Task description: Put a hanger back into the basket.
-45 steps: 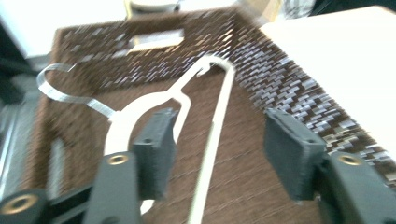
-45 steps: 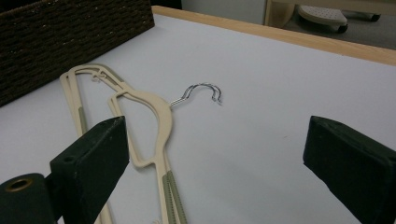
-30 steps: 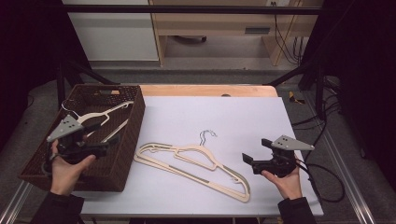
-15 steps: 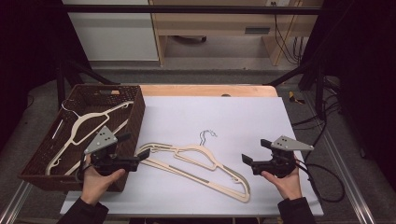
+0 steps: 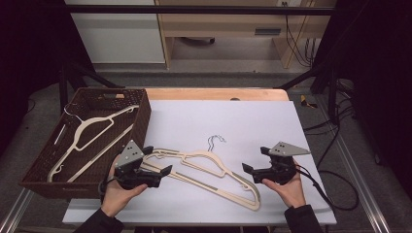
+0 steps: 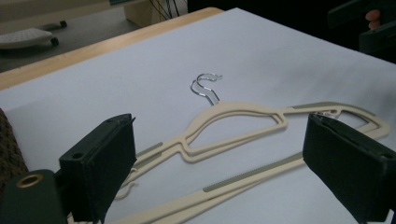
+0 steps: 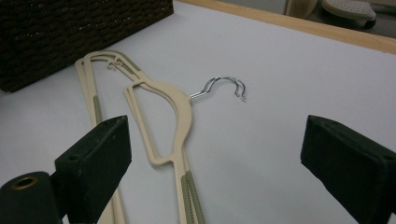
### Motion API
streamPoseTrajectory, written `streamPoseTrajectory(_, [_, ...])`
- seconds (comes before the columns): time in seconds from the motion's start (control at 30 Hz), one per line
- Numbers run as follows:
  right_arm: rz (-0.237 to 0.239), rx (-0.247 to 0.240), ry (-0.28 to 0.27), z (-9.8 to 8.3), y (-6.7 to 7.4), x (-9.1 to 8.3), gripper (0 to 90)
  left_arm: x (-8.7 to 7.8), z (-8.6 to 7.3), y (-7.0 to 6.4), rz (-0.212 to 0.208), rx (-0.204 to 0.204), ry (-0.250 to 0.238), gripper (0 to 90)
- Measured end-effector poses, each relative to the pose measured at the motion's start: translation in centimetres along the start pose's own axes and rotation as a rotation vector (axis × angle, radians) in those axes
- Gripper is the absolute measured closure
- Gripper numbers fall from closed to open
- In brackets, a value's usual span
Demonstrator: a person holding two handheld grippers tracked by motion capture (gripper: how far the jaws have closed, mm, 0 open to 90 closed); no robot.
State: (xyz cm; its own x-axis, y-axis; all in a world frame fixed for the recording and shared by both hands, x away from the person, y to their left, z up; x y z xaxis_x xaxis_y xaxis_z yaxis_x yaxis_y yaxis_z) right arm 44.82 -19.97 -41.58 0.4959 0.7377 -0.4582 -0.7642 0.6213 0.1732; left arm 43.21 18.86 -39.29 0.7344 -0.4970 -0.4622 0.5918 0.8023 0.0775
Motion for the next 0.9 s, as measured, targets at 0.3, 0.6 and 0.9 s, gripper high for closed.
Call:
streamPoseTrajectory(0.3, [0.013,-0.015,0.109,-1.0,0.1,2.2,18.8,1.4,-1.0,-0.9,-0.039,0.013,0.033,9.3])
streamPoseTrajectory(0.6, [0.04,-0.041,0.259,-2.9,0.4,4.9,32.5,1.8,-1.4,-1.2,-0.047,0.023,0.052,8.8])
streamPoseTrajectory(0.9, [0.054,-0.067,0.362,-4.2,0.4,6.6,51.6,2.2,-1.7,-1.2,-0.052,0.026,0.07,8.8])
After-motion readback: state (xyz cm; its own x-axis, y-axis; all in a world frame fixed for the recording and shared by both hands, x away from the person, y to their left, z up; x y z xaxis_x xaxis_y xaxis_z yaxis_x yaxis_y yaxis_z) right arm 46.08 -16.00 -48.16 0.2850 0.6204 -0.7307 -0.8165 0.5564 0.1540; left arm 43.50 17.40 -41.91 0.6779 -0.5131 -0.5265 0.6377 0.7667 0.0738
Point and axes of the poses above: each handheld gripper's, and its own axes: x roughly forward along the jaws, z roughly out of its top, y roughly to its left, the point moved 2 cm from there along x, roughly forward along the jaws, and after that the axes turned 11 degrees about z, right-handed, at the moved point
